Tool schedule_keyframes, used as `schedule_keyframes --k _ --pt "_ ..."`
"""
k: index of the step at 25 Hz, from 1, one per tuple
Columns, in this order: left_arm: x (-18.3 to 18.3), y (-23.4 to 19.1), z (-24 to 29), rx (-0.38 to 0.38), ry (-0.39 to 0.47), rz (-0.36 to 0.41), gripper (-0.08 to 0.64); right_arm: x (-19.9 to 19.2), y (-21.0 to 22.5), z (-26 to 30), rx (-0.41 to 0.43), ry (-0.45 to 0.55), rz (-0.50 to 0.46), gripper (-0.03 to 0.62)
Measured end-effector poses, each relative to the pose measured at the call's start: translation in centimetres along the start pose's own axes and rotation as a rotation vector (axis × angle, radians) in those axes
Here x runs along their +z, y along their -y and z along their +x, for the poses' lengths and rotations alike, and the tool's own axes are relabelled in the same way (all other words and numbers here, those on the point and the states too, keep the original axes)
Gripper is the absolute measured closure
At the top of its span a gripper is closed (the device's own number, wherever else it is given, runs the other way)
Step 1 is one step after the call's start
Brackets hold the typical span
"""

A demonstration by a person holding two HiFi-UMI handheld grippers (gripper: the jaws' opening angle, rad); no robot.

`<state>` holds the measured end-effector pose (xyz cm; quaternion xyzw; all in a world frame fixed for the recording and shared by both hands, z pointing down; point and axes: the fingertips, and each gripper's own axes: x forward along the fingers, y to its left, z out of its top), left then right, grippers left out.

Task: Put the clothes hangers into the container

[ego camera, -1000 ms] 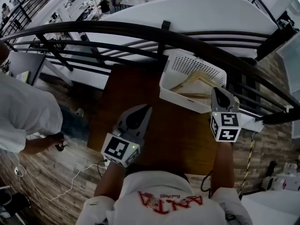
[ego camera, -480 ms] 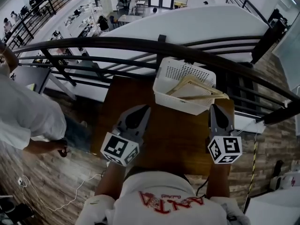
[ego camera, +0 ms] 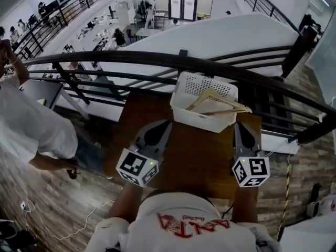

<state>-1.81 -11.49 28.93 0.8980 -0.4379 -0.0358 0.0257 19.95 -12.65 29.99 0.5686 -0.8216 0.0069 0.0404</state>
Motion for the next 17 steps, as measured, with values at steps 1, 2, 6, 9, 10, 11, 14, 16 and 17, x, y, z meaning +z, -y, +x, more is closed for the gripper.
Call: schedule_keyframes --k 1,2,6,9,10,11,14,16,17 --pt "-0.11 0.09 -0.06 0.000 0.000 0.000 0.551 -0.20 -0.05 -0.03 0.003 -0.003 -0.003 0.591" --pt "-0.23 0.12 -0.13 0.001 0.000 0.000 0.551 -0.39 -0.10 -0.06 0.005 -0.005 -0.007 0.591" --pt "-0.31 0.15 -0.40 0.005 0.000 -0.002 0.551 -0.43 -0.23 -0.15 0.008 -0.008 -0.019 0.591" --pt "-0.26 0.20 -0.26 0.007 -0.001 -0.001 0.551 -0.17 0.00 0.00 0.009 -0.003 -0.020 0.591" --pt "-0.32 0.20 -0.21 0.007 -0.001 -0.001 0.551 -0.17 0.03 0.06 0.009 -0.002 -0.021 0.591" --pt "-0.40 0.21 -0.18 0.007 -0.002 -0.001 0.551 -0.19 0.03 0.12 0.011 -0.002 -0.021 0.591" --pt "-0.47 0.33 -0.07 0.006 -0.007 -0.001 0.551 -0.22 0.04 0.15 0.014 -0.004 -0.017 0.591" --pt "-0.35 0.47 0.07 0.005 -0.007 -0.001 0.551 -0.18 0.12 0.14 0.016 -0.007 -0.016 0.591" --pt "-0.28 0.55 0.14 0.004 -0.007 -0.001 0.551 -0.15 0.16 0.15 0.017 -0.008 -0.016 0.591"
